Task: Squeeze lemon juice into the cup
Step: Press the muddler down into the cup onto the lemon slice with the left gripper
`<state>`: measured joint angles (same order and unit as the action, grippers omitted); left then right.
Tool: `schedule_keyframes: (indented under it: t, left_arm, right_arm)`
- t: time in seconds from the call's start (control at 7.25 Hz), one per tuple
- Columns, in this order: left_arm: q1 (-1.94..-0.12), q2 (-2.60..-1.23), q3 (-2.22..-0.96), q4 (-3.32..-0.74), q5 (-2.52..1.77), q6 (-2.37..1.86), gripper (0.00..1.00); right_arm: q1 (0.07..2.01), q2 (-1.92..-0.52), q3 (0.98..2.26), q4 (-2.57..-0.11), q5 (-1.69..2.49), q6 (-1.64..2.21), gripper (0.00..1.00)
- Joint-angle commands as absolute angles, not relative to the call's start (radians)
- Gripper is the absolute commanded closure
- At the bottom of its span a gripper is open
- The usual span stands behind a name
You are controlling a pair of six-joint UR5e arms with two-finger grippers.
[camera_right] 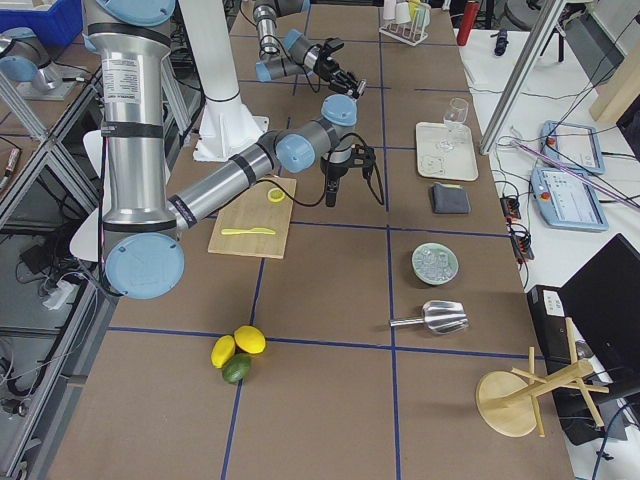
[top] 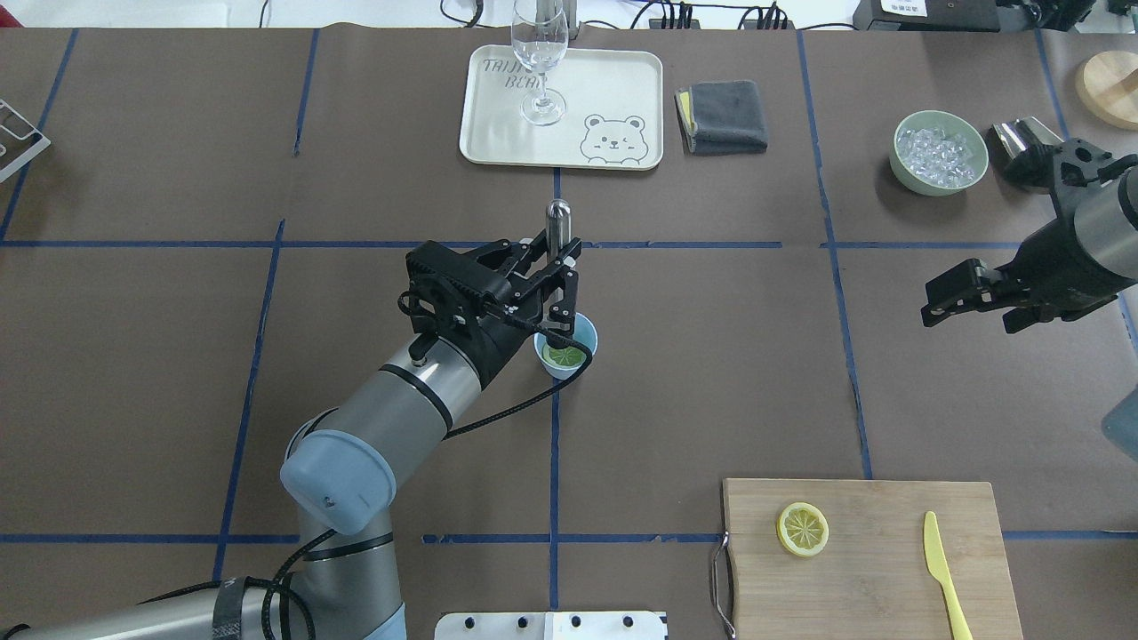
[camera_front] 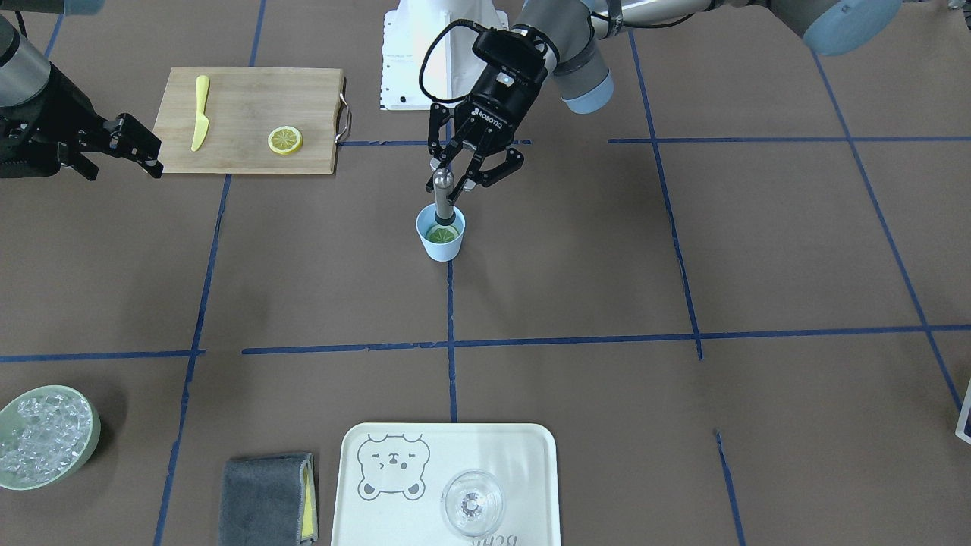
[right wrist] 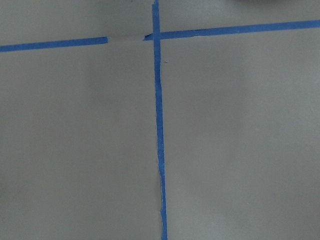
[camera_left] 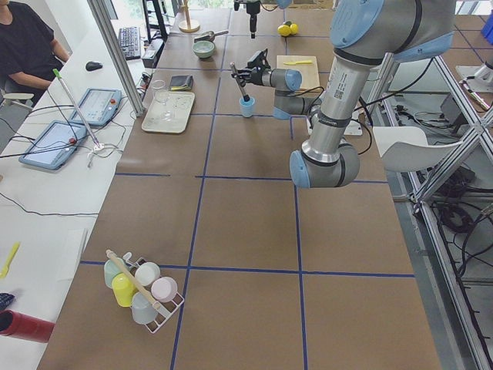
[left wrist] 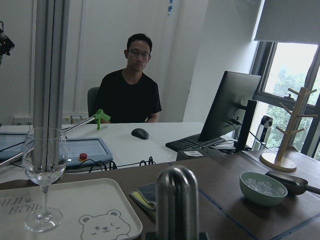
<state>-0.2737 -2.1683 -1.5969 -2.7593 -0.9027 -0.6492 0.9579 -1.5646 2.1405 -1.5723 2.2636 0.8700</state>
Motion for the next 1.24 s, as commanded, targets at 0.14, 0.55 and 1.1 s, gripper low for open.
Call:
schedule_keyframes:
  t: [0.14,0.55,1.1]
  left_arm:
    - [-0.242,-2.189,-1.528,-2.761,-0.896,-0.649,1.00]
    - [-0.232,-2.192,-1.502,-2.761,-0.896,-0.649,1.00]
    - [-0.233,-2.217,-1.560,-2.760,-0.897,-0.593,1.00]
  right_arm:
    - [0.957,-1.565,2.135,-1.572,2.266,0.871,0.00]
    - [0.957,-1.565,2.135,-1.572,2.266,0.871,0.00]
    - [0.959,-1.566,2.137,-1.572,2.266,0.870,0.00]
